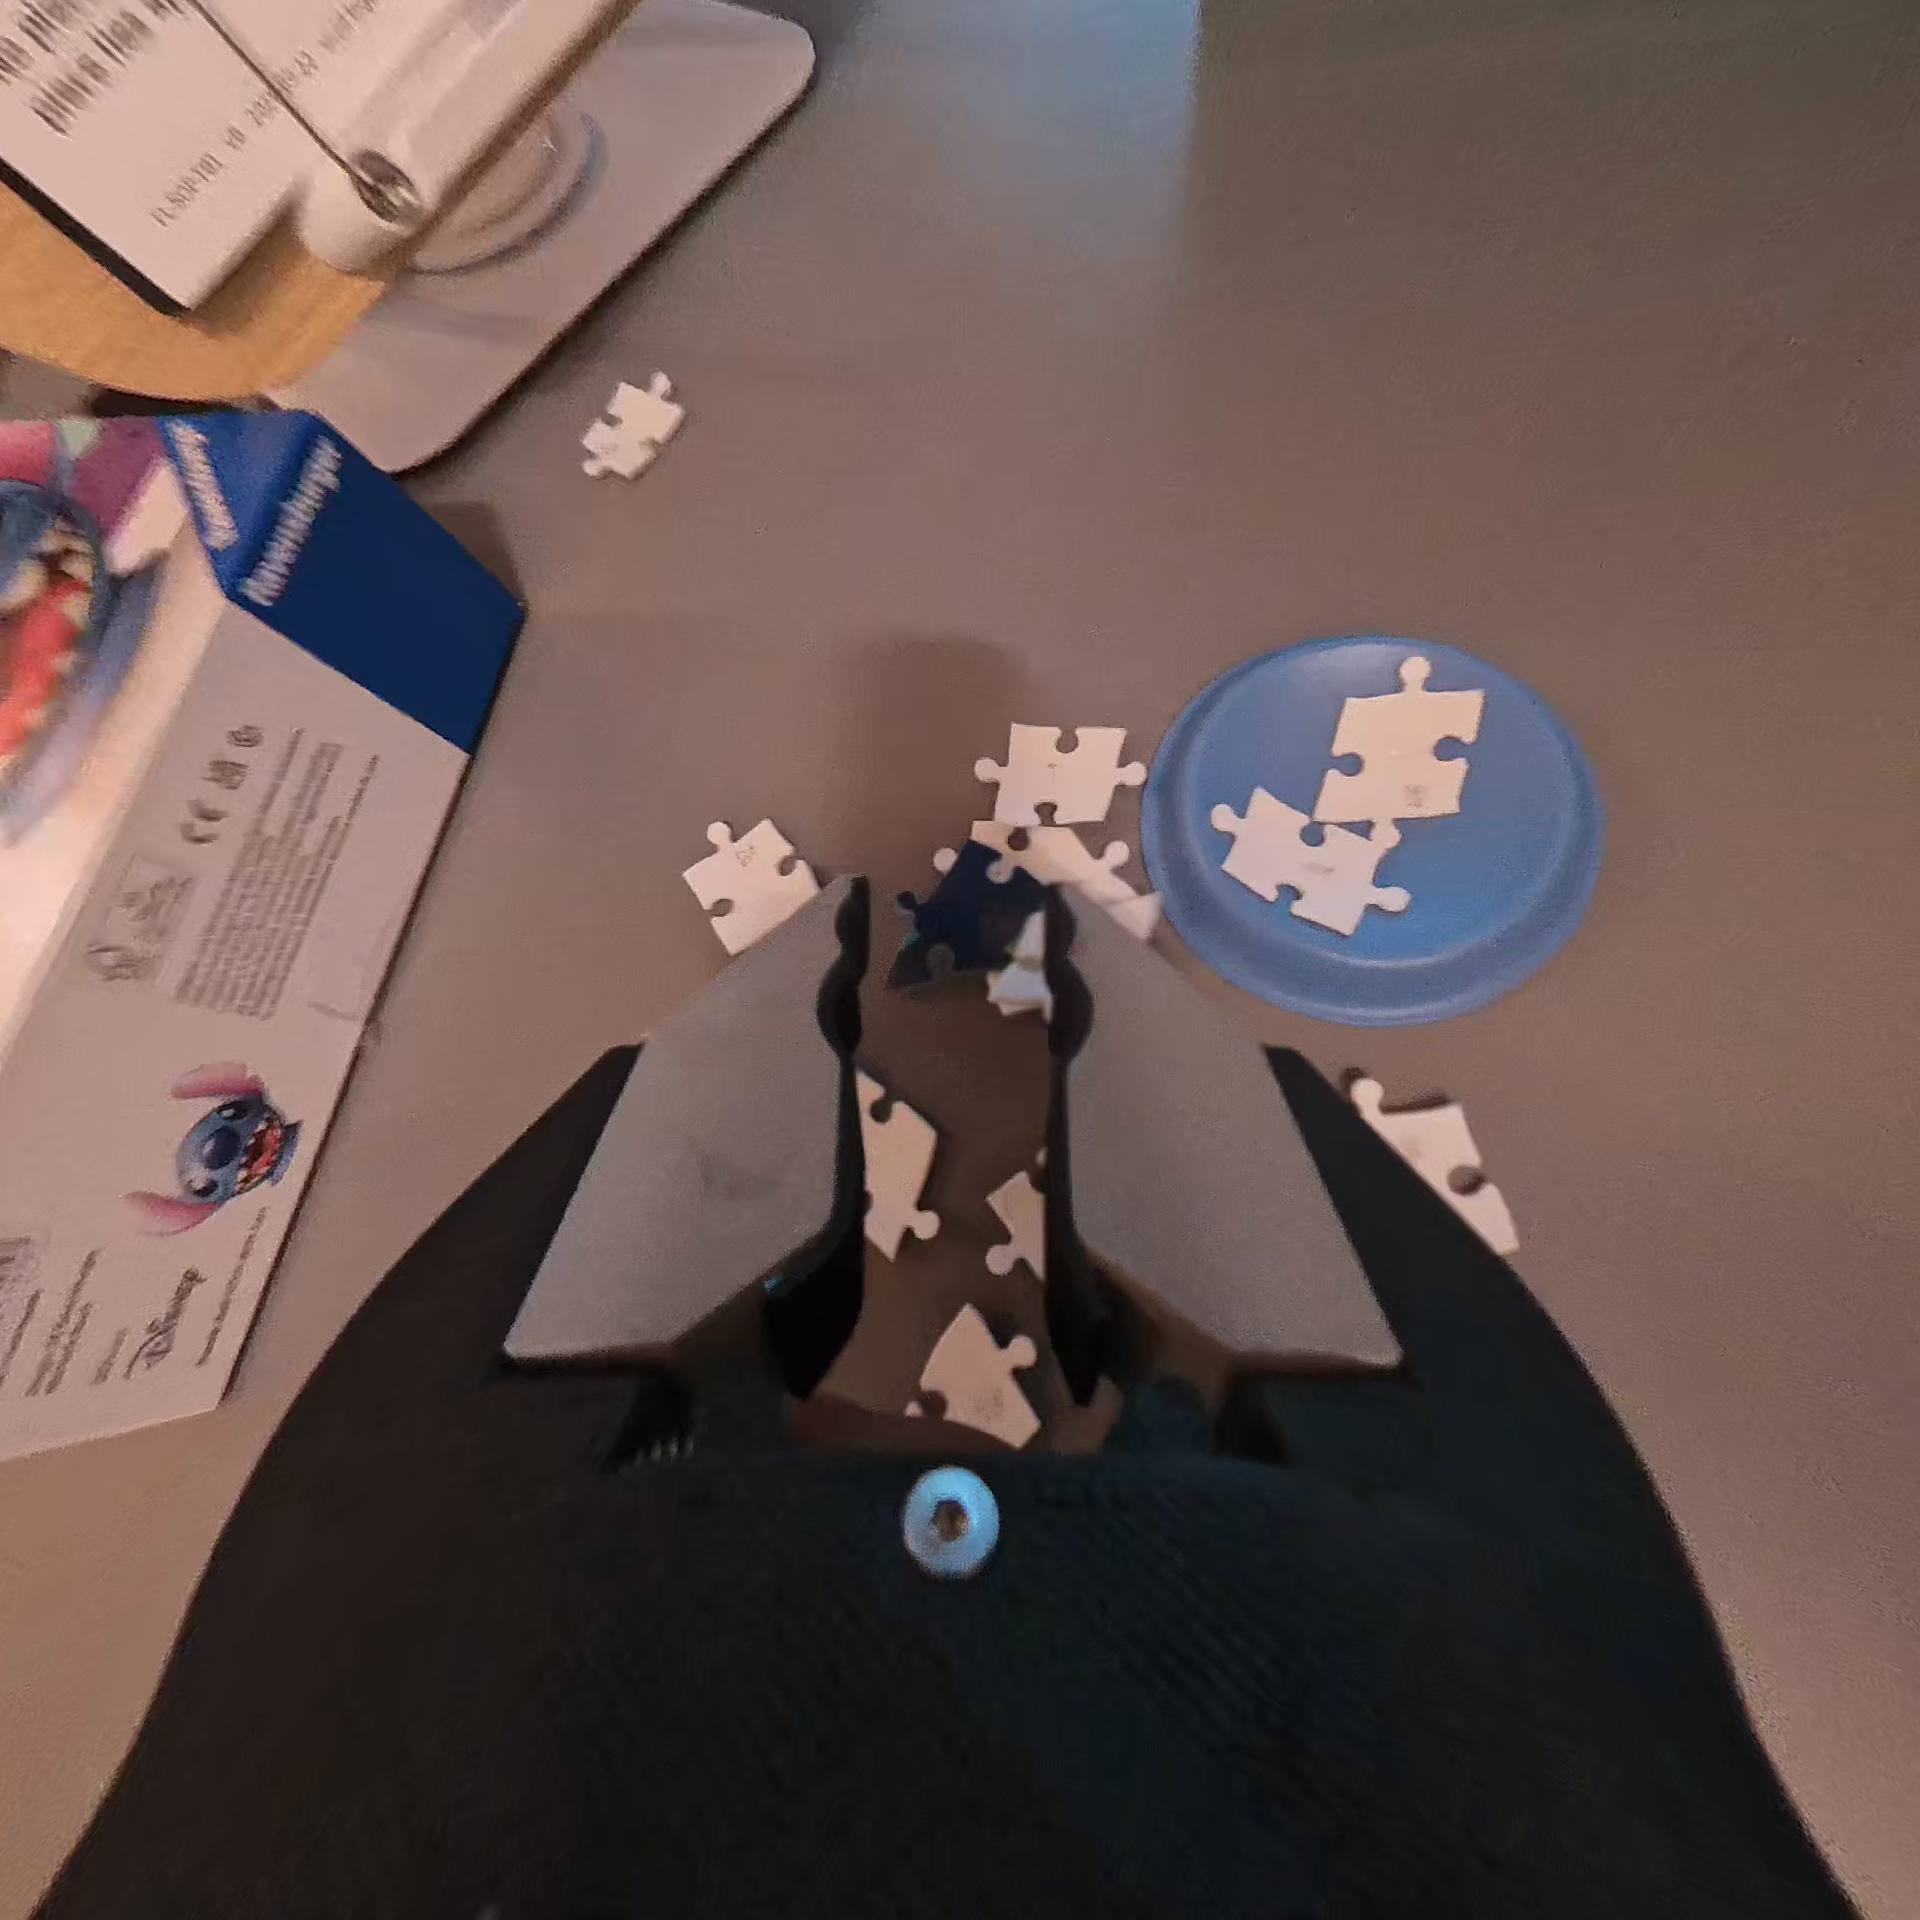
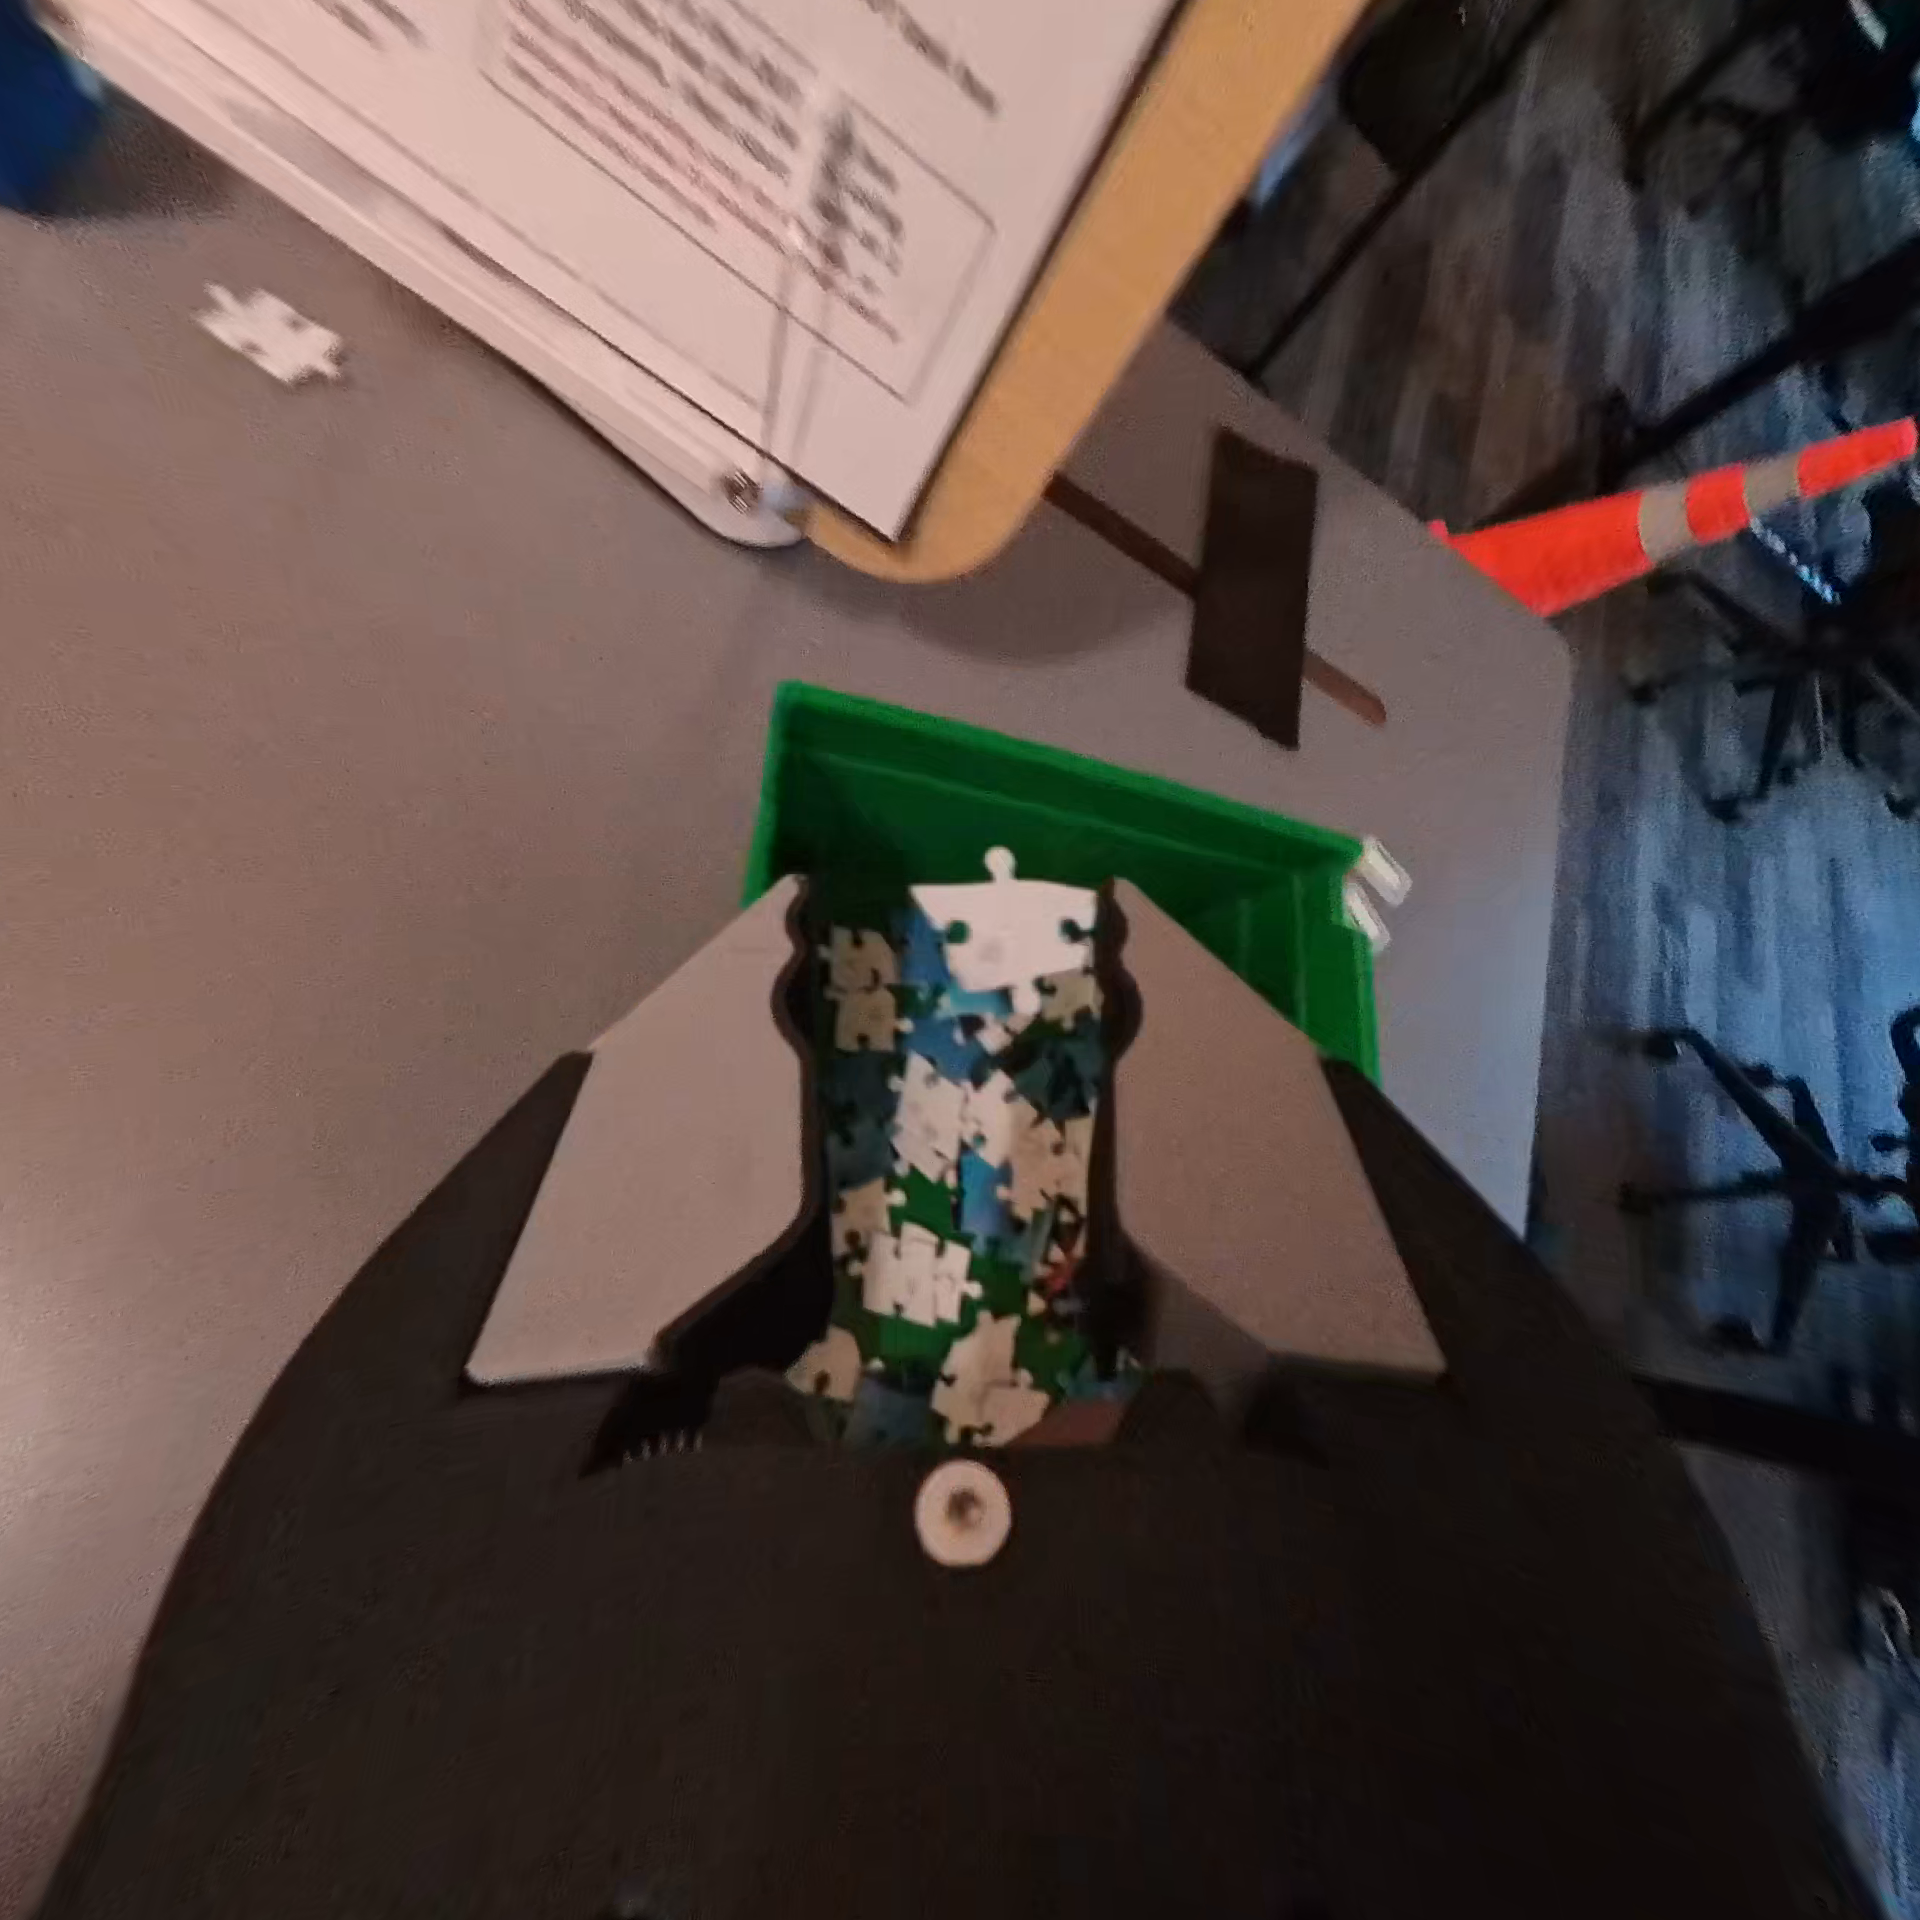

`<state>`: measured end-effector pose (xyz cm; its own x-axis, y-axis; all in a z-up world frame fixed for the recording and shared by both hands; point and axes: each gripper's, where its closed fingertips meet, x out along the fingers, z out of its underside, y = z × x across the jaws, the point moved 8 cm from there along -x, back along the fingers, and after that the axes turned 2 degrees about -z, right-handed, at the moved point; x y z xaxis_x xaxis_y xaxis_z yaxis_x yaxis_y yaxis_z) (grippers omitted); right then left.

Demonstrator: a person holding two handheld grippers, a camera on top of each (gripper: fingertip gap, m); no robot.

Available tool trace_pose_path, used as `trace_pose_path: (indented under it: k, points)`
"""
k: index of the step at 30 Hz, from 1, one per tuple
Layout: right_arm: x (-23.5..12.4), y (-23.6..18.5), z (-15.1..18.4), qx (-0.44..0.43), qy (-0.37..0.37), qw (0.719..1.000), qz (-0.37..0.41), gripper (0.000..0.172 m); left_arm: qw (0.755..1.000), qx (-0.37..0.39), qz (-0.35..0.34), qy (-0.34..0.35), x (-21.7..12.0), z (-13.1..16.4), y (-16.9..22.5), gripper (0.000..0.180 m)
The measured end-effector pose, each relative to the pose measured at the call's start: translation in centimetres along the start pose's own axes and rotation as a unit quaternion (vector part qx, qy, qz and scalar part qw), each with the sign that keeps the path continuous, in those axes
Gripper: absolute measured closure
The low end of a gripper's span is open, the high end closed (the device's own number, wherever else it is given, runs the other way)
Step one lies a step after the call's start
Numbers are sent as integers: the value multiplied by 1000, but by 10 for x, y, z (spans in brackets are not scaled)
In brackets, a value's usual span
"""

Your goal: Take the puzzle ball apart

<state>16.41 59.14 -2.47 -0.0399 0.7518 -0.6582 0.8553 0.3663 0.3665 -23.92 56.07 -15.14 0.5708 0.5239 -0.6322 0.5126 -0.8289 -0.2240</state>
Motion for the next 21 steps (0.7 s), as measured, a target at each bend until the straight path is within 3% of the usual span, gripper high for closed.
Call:
trace_pose_path:
  k: [2,4,8,11,14,18,21]
  points:
    - [1,5,8,9,-12,1000,14,116,1000,1,3,-30,11,-1,1,139]
    - [-9,-14,0,4,41,999,-14,119,999,18,-16,-42,14,-3,-1,141]
    - [-17,-109,-30,-52,135,969,-198,121,996,-22,45,-78,18,0,4,125]
    - [10,-185,-45,-105,119,934,-320,121,994,-43,62,-80,28,4,-2,137]
    - [55,-234,-52,-126,74,925,-352,121,992,-80,82,-53,30,8,-11,158]
    - [102,-263,-59,-136,42,925,-352,121,995,-75,66,-11,27,12,-15,170]
    - [116,-268,-66,-128,34,914,-383,115,997,-52,53,-7,24,11,-13,173]
